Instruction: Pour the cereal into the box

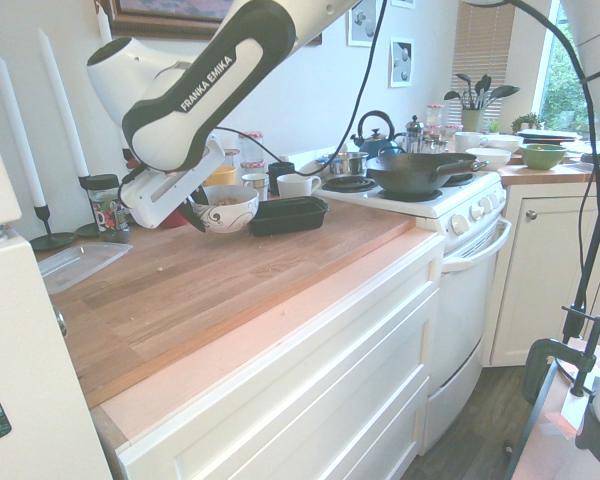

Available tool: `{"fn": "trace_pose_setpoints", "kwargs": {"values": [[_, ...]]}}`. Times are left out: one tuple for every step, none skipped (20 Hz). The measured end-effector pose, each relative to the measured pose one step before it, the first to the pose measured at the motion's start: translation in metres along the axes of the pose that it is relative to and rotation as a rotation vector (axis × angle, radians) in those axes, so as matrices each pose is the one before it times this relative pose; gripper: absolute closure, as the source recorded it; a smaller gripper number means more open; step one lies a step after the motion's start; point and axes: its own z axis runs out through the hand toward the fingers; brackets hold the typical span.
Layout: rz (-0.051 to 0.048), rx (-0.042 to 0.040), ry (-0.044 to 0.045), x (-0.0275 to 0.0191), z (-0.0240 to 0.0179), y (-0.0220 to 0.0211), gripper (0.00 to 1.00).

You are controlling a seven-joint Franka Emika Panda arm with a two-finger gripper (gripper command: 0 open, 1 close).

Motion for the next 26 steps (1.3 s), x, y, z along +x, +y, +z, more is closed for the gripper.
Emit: {"fn": "trace_pose_setpoints", "kwargs": {"values": [[0.00963, 0.0166, -0.02238, 0.00298, -0.00894, 0.00294, 1.0], [0.00892, 0.0151, -0.02238, 0.00364, -0.00794, 0.00343, 1.0], [0.01011, 0.01551, -0.02254, 0.00494, -0.00695, 0.00411, 1.0], [0.01189, 0.01447, -0.02439, 0.0068, -0.00604, 0.00464, 1.0], [0.01424, 0.01568, -0.02432, 0.00885, -0.00533, 0.00483, 1.0], [0.01293, 0.0173, -0.02229, 0.0108, -0.00532, 0.0049, 1.0], [0.01121, 0.01733, -0.02214, 0.01185, -0.00487, 0.00555, 1.0], [0.00961, 0.01566, -0.02264, 0.01145, -0.00443, 0.00609, 1.0], [0.00961, 0.01444, -0.02074, 0.011, -0.00435, 0.00594, 1.0], [0.00712, 0.01519, -0.02334, 0.01014, -0.00436, 0.00523, 1.0], [0.00707, 0.01595, -0.0254, 0.01013, -0.00383, 0.0049, 1.0], [0.00651, 0.01748, -0.02626, 0.00975, -0.00286, 0.00332, 1.0], [0.00701, 0.01511, -0.0235, 0.00941, -0.00123, 0.00257, 1.0], [0.00747, 0.0143, -0.01904, 0.00977, 0.0004, 0.00228, 1.0], [0.00925, 0.01108, -0.01593, 0.01071, 0.00149, 0.00209, 1.0], [0.00952, 0.00915, -0.01641, 0.01111, 0.00225, 0.00222, 1.0], [0.01003, 0.01302, -0.01481, 0.01128, 0.00195, 0.00233, 1.0], [0.01017, 0.01523, -0.01711, 0.01266, 0.00279, 0.00383, 1.0], [0.00976, 0.01671, -0.01882, 0.0128, 0.00158, 0.00447, 1.0], [0.01021, 0.01327, -0.01821, 0.0117, 0.00088, 0.00443, 1.0], [0.01156, 0.01395, -0.01636, 0.01168, 0.00022, 0.0051, 1.0], [0.01333, 0.01254, -0.01945, 0.01128, 0.00072, 0.0056, 1.0], [0.00993, 0.01629, -0.02483, 0.00936, 0.00094, 0.00453, 1.0], [0.01177, 0.01896, -0.0252, 0.00846, 0.00067, 0.00397, 1.0], [0.01372, 0.01763, -0.02439, 0.00819, 0.00124, 0.00385, 1.0], [0.01093, 0.01895, -0.02394, 0.00721, 0.00122, 0.00325, 1.0]]}}
